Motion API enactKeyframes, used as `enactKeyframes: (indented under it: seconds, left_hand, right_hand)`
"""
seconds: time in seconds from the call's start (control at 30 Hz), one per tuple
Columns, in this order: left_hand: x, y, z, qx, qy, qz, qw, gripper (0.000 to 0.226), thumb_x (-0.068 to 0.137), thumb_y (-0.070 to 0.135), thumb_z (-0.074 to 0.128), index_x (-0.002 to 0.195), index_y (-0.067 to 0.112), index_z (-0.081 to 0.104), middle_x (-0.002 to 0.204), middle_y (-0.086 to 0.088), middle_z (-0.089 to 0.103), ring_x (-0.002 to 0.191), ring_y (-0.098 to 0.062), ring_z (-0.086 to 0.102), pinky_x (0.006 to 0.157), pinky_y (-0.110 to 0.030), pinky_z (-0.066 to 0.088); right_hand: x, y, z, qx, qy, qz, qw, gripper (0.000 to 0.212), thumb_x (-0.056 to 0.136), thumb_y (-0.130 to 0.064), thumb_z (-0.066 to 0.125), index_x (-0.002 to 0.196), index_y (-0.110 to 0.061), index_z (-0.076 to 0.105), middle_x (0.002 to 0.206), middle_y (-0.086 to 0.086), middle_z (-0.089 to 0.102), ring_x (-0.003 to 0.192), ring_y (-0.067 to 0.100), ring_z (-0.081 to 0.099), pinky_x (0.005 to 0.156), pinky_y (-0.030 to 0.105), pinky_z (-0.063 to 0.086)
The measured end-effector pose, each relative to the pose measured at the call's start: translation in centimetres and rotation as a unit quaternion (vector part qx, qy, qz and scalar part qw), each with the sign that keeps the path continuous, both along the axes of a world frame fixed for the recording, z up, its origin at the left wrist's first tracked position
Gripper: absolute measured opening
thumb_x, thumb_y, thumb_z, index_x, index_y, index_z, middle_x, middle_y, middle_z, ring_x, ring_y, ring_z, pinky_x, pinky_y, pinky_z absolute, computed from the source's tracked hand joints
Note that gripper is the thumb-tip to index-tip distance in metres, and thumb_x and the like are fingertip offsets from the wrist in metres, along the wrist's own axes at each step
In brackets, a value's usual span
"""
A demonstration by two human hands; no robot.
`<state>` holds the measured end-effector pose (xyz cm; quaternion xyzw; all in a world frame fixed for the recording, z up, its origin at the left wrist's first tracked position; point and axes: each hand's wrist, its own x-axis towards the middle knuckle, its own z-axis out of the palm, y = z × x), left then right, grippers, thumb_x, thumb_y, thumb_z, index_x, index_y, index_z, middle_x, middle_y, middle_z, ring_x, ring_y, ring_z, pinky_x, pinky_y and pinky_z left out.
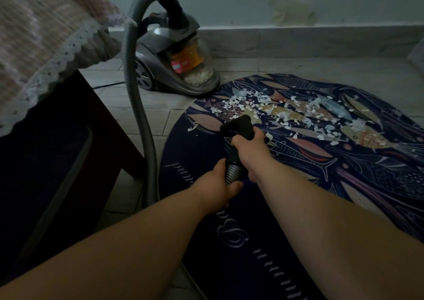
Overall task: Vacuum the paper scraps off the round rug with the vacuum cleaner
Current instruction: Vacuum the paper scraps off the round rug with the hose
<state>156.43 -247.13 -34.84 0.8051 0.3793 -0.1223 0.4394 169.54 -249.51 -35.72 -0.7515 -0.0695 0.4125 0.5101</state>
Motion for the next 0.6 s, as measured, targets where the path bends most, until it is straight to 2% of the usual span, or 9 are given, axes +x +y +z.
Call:
enactKeyframes:
  seconds: [0.1,0.2,0.23,0.3,0.37,0.47,0.6]
  left_hand:
    - [-0.1,0.7,0.0,-0.001,-0.004,0.013,1.0,0.074,0.092,0.04,0.054,0.15,0.028,0.008,0.109,-0.009,0.06,0.074,-0.02,0.067,0.061,-0.028,0.054]
    - [-0.3,1.3,0.0,0.0,-0.009,0.028,1.0,0.072,0.092,0.039,0.054,0.148,0.026,0.011,0.106,-0.008,0.06,0.075,-0.02,0.067,0.063,-0.03,0.055]
    - [-0.3,1.5,-0.1,-0.001,-0.008,0.035,0.999,0.072,0.093,0.039,0.054,0.149,0.027,0.01,0.107,-0.007,0.06,0.074,-0.02,0.067,0.064,-0.03,0.055]
    - [-0.4,1.9,0.0,-0.001,-0.008,0.05,0.999,0.073,0.093,0.038,0.053,0.149,0.026,0.007,0.105,-0.006,0.059,0.07,-0.017,0.065,0.064,-0.029,0.054]
    - [-0.4,2.4,0.2,0.002,-0.015,0.064,0.998,0.072,0.094,0.037,0.053,0.149,0.025,0.008,0.105,-0.005,0.056,0.07,-0.018,0.064,0.064,-0.029,0.054]
    - [-0.5,3.1,0.4,0.008,-0.025,0.082,0.996,0.066,0.093,0.036,0.054,0.145,0.022,0.017,0.108,-0.006,0.057,0.071,-0.018,0.065,0.057,-0.024,0.053]
    - [-0.4,3.6,0.5,0.015,-0.028,0.111,0.993,0.062,0.092,0.036,0.055,0.142,0.021,0.022,0.108,-0.009,0.061,0.079,-0.024,0.068,0.067,-0.032,0.057]
  right_hand:
    - [-0.1,0.7,0.0,-0.001,0.001,0.006,1.0,0.074,0.093,-0.026,0.058,0.154,-0.037,0.017,0.108,0.006,0.051,0.086,0.025,0.054,0.061,0.032,0.045]
    - [-0.3,1.7,0.0,0.01,0.009,0.016,1.0,0.074,0.094,-0.024,0.058,0.154,-0.036,0.018,0.113,0.006,0.05,0.088,0.024,0.053,0.063,0.033,0.045]
    - [-0.4,2.1,0.0,0.015,0.012,0.022,1.0,0.074,0.094,-0.024,0.058,0.154,-0.036,0.018,0.114,0.006,0.05,0.089,0.024,0.054,0.067,0.035,0.048]
    - [-0.5,3.0,-0.1,0.018,0.014,0.031,0.999,0.075,0.092,-0.024,0.06,0.154,-0.037,0.019,0.122,0.009,0.051,0.098,0.028,0.055,0.084,0.044,0.054]
    - [-0.6,4.0,-0.3,0.023,0.014,0.033,0.999,0.077,0.09,-0.024,0.061,0.153,-0.038,0.02,0.128,0.011,0.05,0.105,0.031,0.056,0.094,0.051,0.052]
    - [-0.6,5.4,-0.4,0.029,0.025,0.042,0.998,0.078,0.087,-0.024,0.061,0.153,-0.037,0.021,0.13,0.012,0.051,0.106,0.033,0.056,0.095,0.053,0.053]
    - [-0.5,6.7,0.1,0.024,0.033,0.072,0.997,0.075,0.087,-0.022,0.062,0.151,-0.035,0.027,0.125,0.011,0.053,0.102,0.033,0.058,0.081,0.045,0.057]
